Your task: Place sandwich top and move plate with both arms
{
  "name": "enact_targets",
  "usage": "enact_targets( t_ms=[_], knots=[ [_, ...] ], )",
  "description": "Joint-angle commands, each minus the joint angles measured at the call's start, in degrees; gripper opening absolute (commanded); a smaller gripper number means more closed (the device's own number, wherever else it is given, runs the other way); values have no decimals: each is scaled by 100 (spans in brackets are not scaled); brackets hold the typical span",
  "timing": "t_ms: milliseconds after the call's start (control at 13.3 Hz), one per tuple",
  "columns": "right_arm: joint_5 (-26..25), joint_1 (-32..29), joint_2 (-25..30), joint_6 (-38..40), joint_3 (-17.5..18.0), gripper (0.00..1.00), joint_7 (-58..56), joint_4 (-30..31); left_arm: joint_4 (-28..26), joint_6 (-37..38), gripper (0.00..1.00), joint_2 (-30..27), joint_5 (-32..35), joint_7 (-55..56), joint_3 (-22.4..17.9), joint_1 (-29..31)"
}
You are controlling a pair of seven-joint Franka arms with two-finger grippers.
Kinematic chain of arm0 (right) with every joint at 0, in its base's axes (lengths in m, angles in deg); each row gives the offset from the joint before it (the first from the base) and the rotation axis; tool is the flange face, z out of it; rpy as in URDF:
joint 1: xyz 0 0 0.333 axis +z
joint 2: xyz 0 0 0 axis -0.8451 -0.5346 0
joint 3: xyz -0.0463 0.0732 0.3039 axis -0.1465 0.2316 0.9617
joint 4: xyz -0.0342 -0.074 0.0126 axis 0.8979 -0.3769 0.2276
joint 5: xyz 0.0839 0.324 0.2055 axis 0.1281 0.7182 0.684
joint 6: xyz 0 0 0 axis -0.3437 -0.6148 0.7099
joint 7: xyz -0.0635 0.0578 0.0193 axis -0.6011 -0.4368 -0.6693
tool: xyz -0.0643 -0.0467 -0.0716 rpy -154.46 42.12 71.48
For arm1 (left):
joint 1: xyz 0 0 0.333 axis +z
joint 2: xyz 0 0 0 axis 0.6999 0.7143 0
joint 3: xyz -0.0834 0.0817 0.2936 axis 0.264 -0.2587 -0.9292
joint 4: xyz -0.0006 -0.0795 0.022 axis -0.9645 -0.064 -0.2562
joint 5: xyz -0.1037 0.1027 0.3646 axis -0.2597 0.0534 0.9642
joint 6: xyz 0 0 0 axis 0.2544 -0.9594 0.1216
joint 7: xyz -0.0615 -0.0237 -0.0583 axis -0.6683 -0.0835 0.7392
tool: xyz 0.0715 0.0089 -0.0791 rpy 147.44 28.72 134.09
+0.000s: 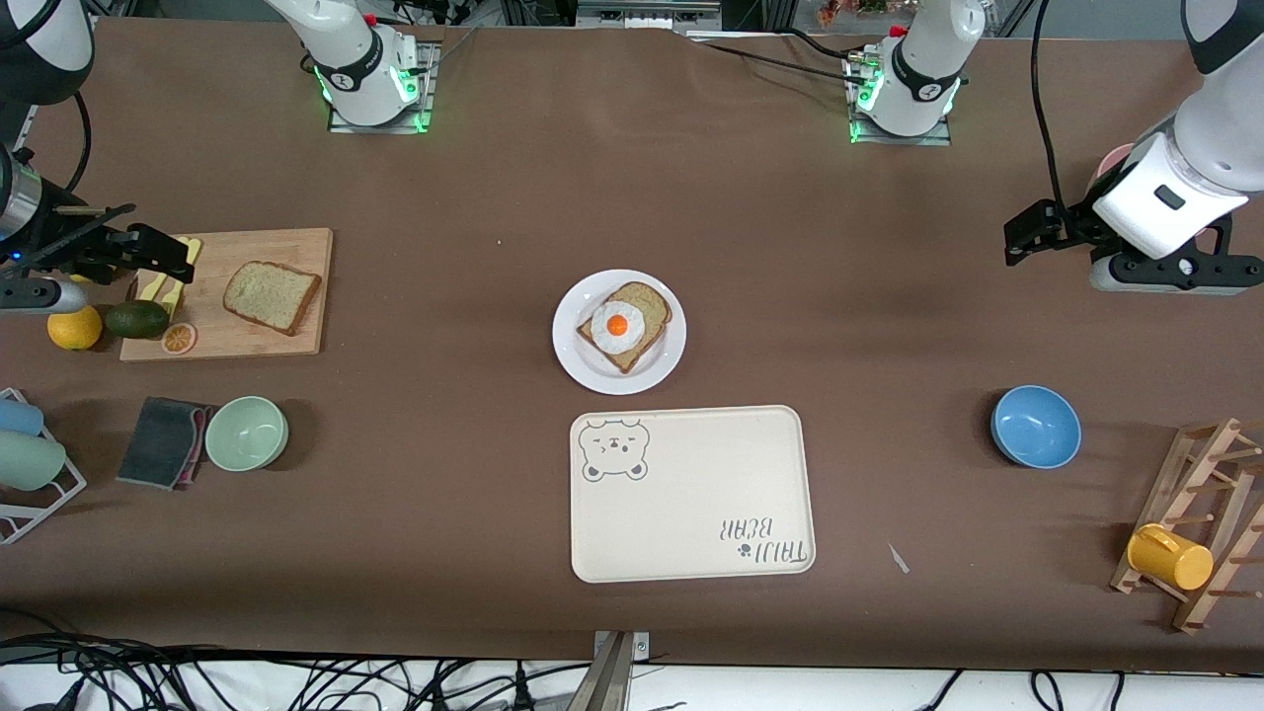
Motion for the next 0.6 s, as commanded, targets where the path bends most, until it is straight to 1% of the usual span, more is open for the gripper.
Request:
enact_targets(
  t_ms=[0, 301, 527],
  knots=[
    [-23, -19, 10, 57, 33, 99, -63, -56, -105, -55, 100, -97, 237, 63, 48, 8],
    [-23, -19, -34, 154, 24, 99, -81, 23, -105, -55, 100, -97, 237, 63, 48, 8],
    [-41, -19, -367, 5, 24, 99, -28, 111, -105, -55, 100, -106, 237, 63, 48, 8]
  ],
)
